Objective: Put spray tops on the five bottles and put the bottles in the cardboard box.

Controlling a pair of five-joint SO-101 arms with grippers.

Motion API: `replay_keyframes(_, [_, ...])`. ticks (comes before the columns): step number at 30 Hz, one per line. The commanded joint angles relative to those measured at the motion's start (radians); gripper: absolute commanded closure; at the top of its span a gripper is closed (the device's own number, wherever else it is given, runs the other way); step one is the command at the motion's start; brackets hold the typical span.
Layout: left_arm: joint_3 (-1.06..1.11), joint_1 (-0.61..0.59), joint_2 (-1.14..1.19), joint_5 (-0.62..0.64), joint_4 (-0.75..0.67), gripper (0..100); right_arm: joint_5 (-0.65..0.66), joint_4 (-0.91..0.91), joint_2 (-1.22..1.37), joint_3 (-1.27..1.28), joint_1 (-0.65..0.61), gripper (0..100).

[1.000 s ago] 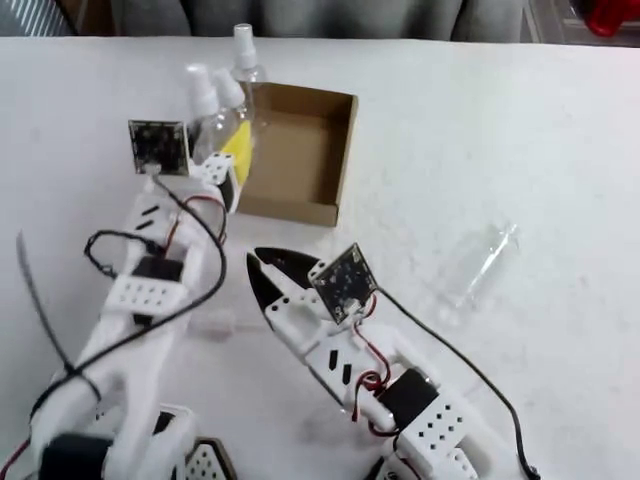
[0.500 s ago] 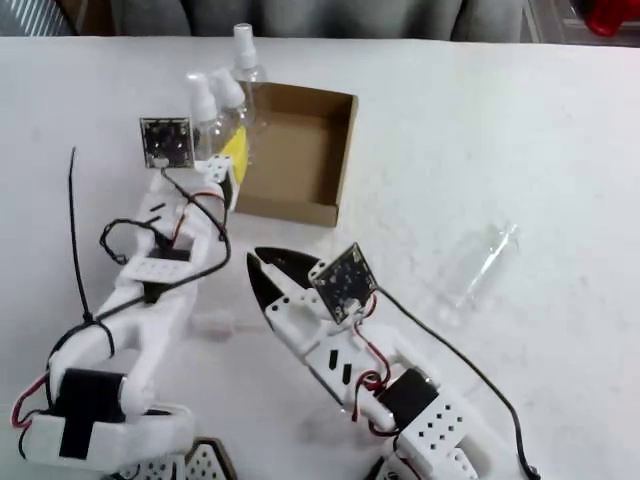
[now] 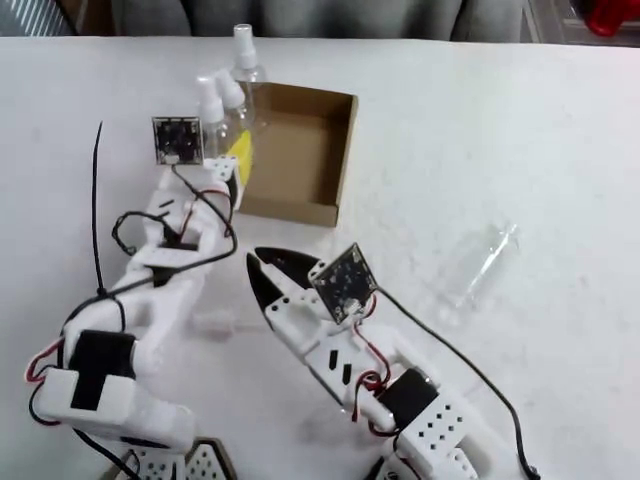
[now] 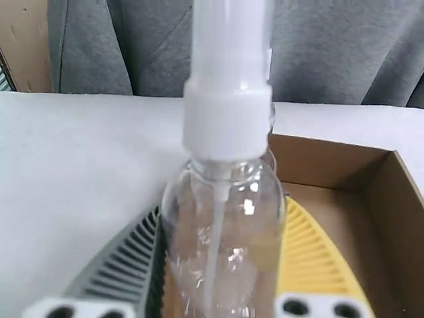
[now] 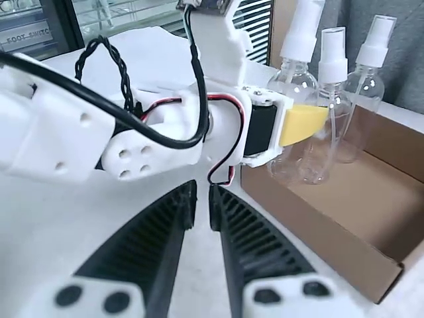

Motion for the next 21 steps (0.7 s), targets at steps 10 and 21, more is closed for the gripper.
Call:
replay_keyframes(10, [-0.021,-0.001,0.054,-0.003,-0.107,98,0.003,0.004,-0.013,-0.009,0.010,98.4])
replay_keyframes(21, [-0.021,-0.001,0.139,-0.011,-0.209,98,0.003,0.004,-0.013,0.000,0.012,98.4])
